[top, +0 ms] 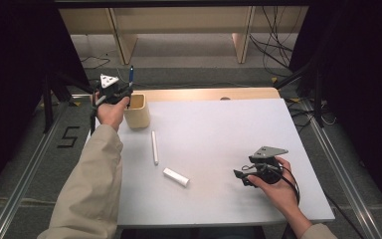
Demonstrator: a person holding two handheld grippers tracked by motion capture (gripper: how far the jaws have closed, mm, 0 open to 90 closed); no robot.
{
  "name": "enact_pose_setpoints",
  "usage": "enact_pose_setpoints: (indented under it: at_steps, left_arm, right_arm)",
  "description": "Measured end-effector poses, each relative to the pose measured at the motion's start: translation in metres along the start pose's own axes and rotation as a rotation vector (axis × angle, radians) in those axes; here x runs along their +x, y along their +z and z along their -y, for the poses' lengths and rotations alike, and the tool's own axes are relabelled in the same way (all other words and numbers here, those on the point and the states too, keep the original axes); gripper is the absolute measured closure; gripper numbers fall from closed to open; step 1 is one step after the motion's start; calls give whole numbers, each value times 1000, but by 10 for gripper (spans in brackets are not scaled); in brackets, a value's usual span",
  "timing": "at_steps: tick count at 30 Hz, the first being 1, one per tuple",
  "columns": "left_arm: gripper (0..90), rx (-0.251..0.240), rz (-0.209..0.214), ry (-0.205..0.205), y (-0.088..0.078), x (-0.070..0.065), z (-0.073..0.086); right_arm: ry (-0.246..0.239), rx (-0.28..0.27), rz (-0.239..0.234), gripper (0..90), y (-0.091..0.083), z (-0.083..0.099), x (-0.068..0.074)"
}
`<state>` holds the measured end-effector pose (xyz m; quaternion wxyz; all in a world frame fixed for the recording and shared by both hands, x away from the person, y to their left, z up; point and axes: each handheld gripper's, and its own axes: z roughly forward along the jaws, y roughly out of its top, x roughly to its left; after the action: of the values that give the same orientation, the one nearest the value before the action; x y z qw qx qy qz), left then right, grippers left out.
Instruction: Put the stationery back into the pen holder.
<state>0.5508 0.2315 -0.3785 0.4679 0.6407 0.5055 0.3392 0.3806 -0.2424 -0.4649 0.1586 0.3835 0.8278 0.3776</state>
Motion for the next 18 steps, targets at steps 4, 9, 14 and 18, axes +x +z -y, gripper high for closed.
enact_pose_setpoints:
  at_steps: [4, 9, 14, 18]
  left_arm:
    - [793, -3, -4, -3, 3, 1, 1]
    - [793, -12, -10, 1, 5, 2, 3]
    - [793, -22, -15, 6, 7, 3, 4]
    - [793, -21, -18, 19, 9, 3, 5]
  right_arm:
    - [0, 0, 0, 207, 0, 0, 0]
    - [-4, 2, -2, 207, 0, 0, 0]
    - [-3, 2, -3, 207, 0, 0, 0]
    - [-4, 2, -4, 207, 0, 0, 0]
